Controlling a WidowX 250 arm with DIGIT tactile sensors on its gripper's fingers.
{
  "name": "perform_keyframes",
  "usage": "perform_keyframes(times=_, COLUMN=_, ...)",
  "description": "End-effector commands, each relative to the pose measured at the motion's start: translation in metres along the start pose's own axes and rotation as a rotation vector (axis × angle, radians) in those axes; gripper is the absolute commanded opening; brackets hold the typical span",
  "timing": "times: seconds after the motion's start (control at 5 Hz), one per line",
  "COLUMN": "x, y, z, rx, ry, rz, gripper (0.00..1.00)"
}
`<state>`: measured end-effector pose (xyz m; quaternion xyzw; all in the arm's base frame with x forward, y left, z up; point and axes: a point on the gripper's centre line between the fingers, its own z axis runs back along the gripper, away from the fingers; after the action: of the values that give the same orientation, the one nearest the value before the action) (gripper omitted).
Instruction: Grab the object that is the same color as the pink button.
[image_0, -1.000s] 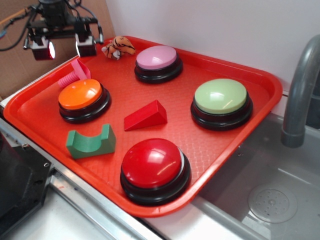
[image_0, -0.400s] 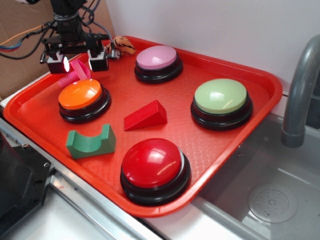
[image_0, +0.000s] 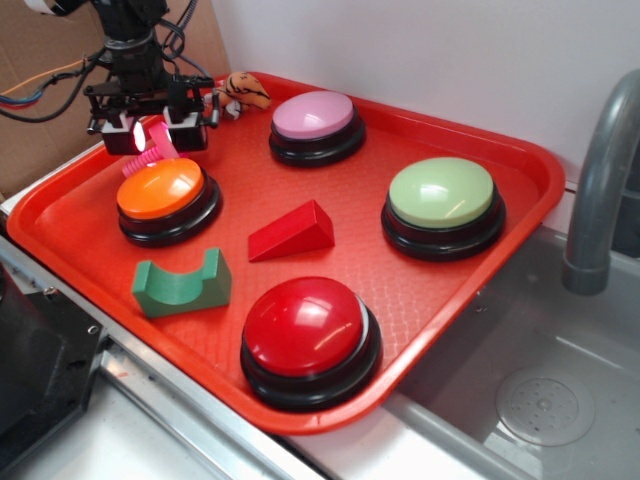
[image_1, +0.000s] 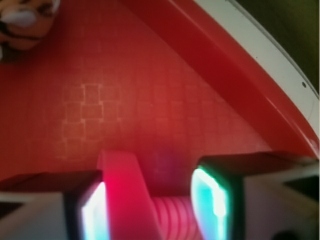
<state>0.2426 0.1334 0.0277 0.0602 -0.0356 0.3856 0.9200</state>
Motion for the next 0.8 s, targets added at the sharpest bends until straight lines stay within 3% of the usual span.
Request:
perform_keyframes(times=0.0, x=0.009, y=0.016, z=0.013, rx=-0.017, ry=-0.036, rz=-0.034, gripper=0.0)
perform_keyframes(times=0.2, x=0.01, y=0.021, z=0.043, rx=-0.016, ry=-0.04, rz=-0.119, gripper=0.0)
perform_keyframes(times=0.4, x=-0.001, y=0.017, z=0.096, rx=-0.029, ry=-0.122, rz=-0.204, gripper=0.0)
perform_keyframes(times=0.6, x=-0.011, y=0.022, z=0.147, rx=0.015, ry=-0.113, rz=-0.338, gripper=0.0)
